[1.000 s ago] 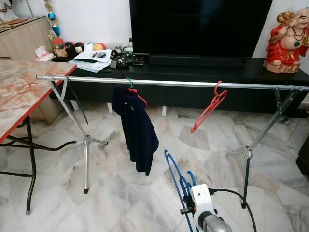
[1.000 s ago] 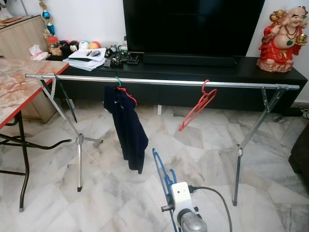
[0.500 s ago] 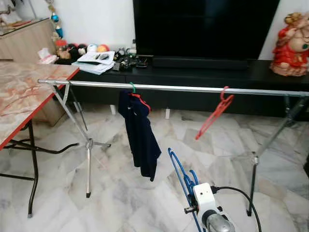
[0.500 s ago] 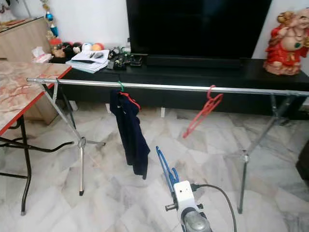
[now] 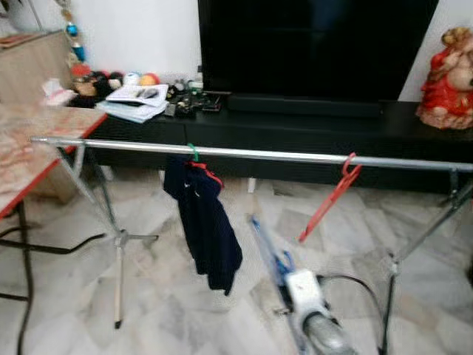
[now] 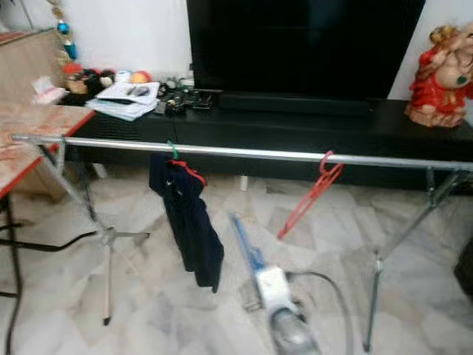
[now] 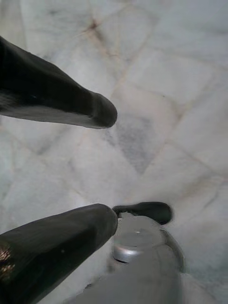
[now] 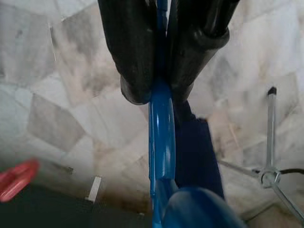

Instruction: Hang hanger

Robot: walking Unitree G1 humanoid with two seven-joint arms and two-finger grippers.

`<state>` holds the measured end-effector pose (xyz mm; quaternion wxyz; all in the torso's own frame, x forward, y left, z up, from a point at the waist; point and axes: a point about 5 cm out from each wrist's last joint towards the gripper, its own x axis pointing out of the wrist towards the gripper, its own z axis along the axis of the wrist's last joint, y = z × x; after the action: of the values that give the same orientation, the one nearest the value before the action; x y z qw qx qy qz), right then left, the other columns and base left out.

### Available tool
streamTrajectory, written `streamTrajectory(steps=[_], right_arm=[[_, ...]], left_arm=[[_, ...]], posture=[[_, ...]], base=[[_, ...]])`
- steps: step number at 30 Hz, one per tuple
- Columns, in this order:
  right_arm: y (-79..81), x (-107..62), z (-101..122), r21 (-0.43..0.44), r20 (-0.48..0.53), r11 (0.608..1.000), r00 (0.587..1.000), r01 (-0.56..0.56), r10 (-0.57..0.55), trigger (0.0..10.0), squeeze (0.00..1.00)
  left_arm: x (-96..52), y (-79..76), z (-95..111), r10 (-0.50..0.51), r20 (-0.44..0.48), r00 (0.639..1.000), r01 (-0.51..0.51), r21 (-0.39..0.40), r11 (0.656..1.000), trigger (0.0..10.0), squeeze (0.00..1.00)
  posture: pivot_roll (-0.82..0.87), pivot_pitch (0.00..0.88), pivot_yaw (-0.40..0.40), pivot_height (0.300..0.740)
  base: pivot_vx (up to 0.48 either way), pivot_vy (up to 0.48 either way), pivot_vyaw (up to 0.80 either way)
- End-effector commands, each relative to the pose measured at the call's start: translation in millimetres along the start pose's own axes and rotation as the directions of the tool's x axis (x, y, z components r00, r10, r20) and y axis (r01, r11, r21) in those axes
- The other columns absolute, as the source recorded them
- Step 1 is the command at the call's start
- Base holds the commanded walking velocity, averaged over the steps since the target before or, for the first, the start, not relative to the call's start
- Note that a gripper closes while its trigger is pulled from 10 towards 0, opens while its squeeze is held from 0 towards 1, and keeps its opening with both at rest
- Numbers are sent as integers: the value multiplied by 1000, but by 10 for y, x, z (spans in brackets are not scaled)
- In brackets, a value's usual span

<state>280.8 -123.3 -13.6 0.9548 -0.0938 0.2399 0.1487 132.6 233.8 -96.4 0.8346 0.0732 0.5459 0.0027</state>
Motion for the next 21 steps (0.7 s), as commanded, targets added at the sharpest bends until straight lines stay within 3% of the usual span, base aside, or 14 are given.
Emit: streamTrajectory(steps=[1, 13, 18, 21], right_arm=[[-87, -21, -18, -9, 0, 1000, 1000, 7, -7, 10000, 0], [-91, 3, 43, -22, 15, 999, 1000, 24, -24, 10000, 0], [-169, 4, 28, 8, -13, 992, 992, 125, -125, 10000, 0], [-156, 1, 22, 15, -10, 992, 993, 122, -122, 10000, 0]], left_arm=[[5, -22, 27, -10, 6, 1000, 10, 3, 1000, 10000, 0], [7, -18, 42, -20, 2, 1000, 20, 5, 1000, 10000, 0], [8, -15, 64, -25, 6, 1000, 25, 1, 1000, 10000, 0], [9, -22, 67, -33, 7, 999, 33, -3, 999, 10000, 0]], posture=[[93, 0, 43, 740], [95, 0, 40, 740], [96, 0, 36, 740], [98, 0, 35, 740]], base=[[337, 0, 0], [336, 0, 0], [320, 0, 0], [0, 0, 0]])
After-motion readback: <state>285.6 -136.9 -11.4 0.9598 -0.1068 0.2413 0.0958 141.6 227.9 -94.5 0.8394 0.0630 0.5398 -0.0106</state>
